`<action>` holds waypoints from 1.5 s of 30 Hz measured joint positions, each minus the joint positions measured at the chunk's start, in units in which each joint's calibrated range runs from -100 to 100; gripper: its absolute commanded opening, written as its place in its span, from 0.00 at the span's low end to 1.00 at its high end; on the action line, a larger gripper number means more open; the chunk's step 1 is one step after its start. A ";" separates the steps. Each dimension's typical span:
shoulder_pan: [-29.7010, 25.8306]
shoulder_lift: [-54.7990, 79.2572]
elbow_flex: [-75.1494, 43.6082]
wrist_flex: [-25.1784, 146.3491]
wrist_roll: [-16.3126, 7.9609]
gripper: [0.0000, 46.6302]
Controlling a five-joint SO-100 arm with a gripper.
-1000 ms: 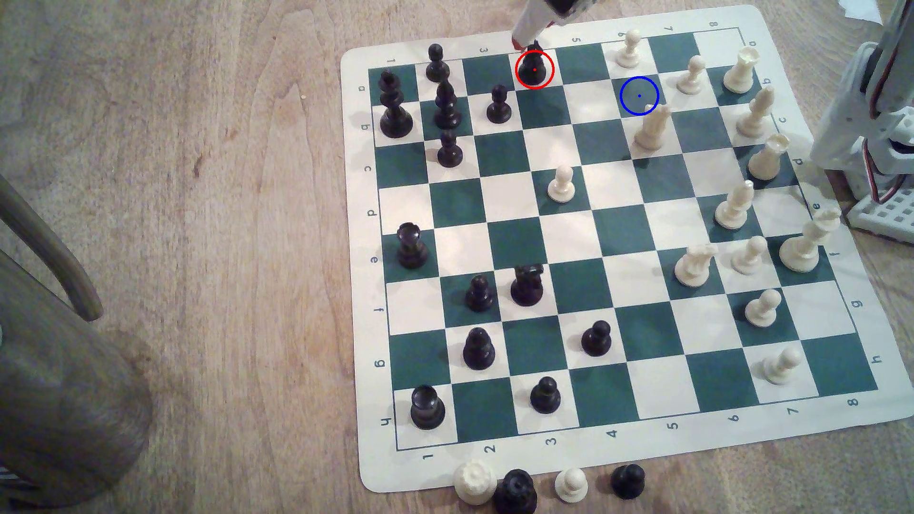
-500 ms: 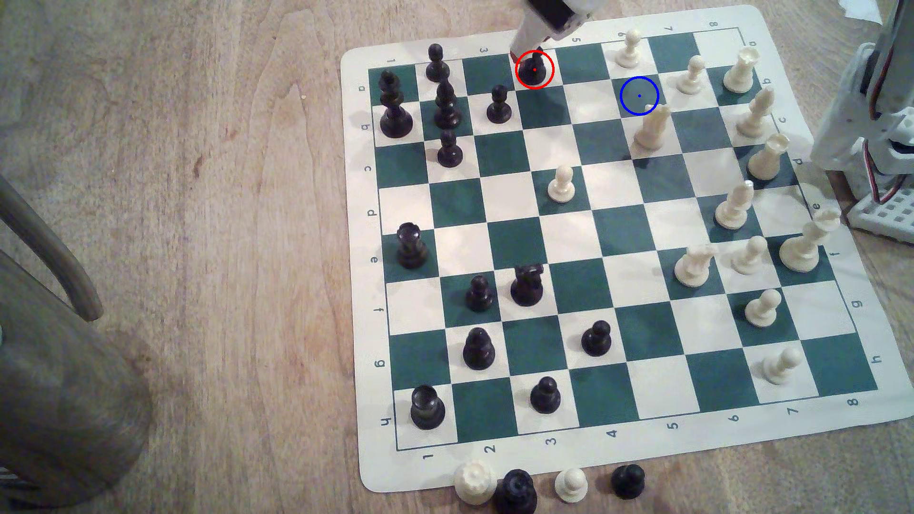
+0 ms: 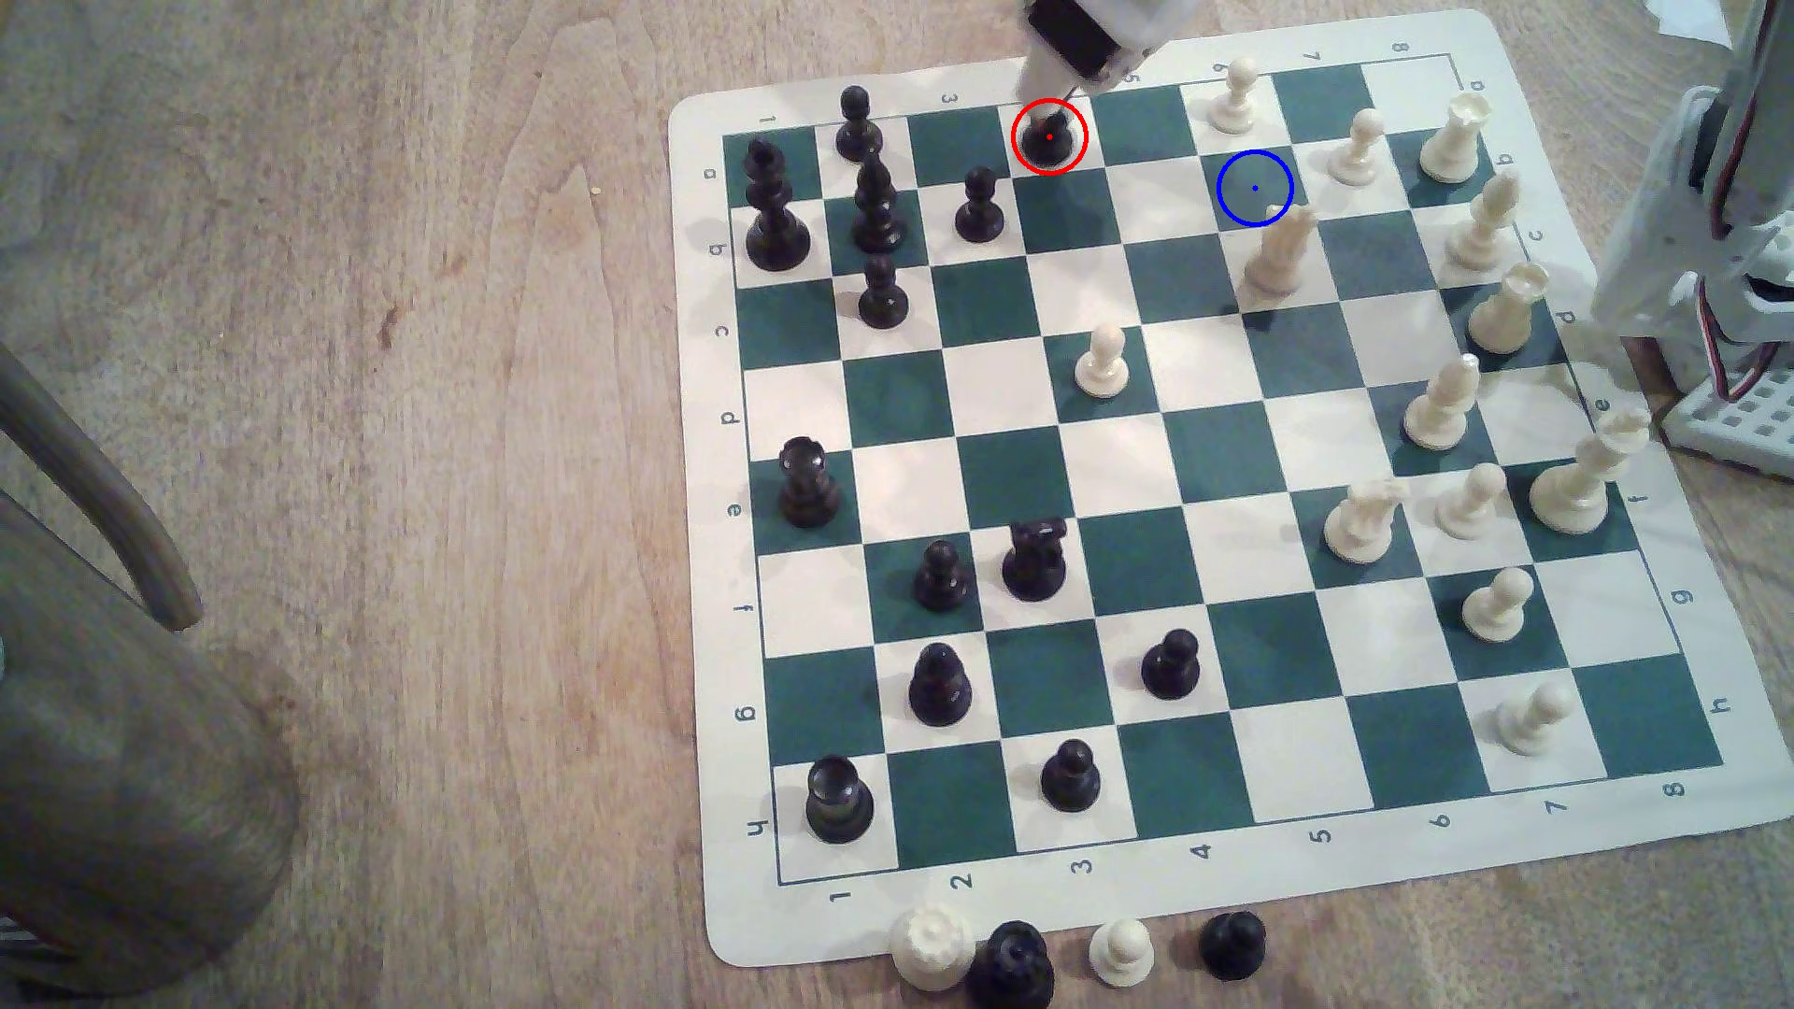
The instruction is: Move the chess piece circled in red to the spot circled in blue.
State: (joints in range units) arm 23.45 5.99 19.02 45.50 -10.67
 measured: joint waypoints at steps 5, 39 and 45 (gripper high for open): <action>-0.29 0.00 0.00 0.00 -0.44 0.00; 2.43 -38.54 30.28 12.59 1.71 0.00; 2.36 -38.88 36.87 7.49 2.30 0.00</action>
State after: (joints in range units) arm 25.81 -32.89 55.90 52.99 -8.38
